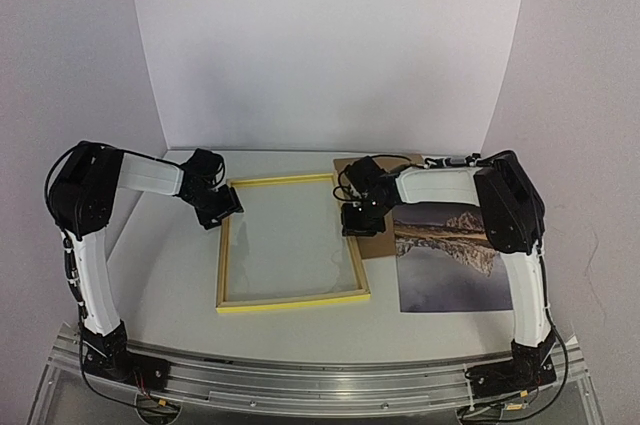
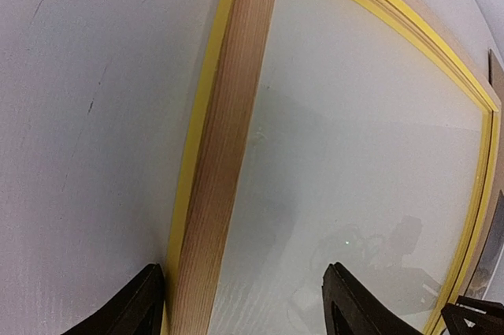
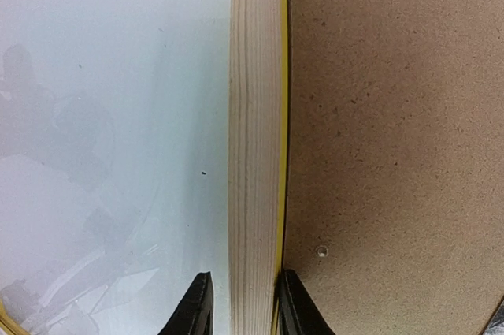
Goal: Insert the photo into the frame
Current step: Place the photo frame item in the photo frame, then pick up the photo at the center of the board.
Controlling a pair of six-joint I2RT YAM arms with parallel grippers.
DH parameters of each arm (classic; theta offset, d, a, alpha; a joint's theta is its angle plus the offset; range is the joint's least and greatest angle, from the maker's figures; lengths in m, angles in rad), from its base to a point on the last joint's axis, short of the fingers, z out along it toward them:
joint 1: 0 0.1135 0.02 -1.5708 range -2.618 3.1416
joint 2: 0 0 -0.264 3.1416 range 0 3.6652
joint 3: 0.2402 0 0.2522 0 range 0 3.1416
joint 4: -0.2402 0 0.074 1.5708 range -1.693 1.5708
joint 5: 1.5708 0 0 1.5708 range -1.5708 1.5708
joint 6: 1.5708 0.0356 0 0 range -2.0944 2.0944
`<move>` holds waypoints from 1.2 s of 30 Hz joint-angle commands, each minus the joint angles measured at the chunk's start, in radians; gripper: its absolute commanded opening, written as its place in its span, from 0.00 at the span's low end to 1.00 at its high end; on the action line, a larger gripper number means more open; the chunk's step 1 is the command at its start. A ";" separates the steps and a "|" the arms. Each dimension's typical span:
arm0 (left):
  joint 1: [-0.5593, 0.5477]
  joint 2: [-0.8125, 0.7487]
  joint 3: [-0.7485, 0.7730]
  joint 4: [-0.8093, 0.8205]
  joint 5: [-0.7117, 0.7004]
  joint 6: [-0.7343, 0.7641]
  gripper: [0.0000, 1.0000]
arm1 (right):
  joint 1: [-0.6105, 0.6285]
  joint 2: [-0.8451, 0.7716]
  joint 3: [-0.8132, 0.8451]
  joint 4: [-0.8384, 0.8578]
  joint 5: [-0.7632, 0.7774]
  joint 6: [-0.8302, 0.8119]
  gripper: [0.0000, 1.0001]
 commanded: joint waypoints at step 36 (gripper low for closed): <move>-0.505 0.136 0.389 0.061 0.273 0.026 1.00 | -0.811 -0.833 -0.663 -0.121 -0.043 -0.007 0.98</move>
